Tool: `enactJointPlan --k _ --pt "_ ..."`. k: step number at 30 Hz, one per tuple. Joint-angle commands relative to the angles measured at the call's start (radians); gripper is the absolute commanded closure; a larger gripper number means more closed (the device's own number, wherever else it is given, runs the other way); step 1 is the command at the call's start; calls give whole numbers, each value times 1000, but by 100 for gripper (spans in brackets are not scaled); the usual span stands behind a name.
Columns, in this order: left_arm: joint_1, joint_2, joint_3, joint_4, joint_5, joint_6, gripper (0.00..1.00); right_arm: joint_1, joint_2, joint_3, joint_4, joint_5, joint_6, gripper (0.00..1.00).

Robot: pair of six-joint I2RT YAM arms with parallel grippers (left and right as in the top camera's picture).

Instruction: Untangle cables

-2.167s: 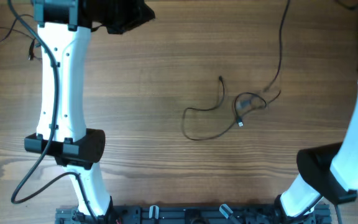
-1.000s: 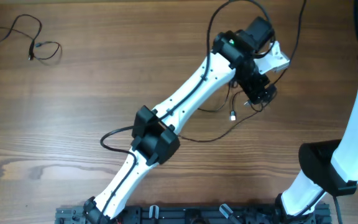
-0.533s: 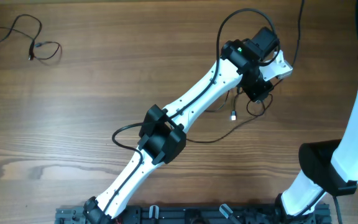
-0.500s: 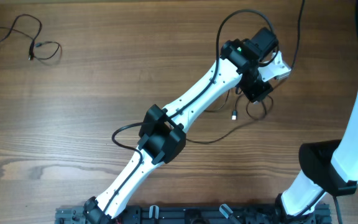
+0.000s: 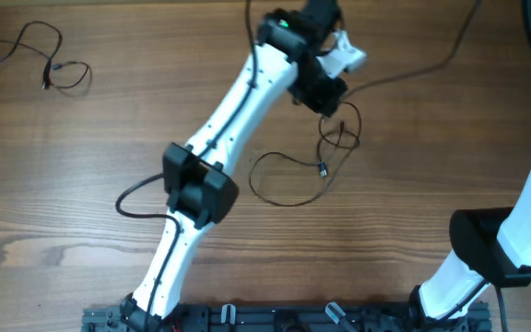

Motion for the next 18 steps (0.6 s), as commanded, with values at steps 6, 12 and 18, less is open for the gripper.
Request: enactJointPlan --k 6,12,18 --pt "159 -101 5 -17 462 39 87 -2 -13 14 -42 17 -73 96" --pt "241 -161 5 -31 462 37 96 -2 -13 14 -69 16 -70 96" --pt "242 -161 5 -53 404 30 75 2 3 14 71 -235 -30 96"
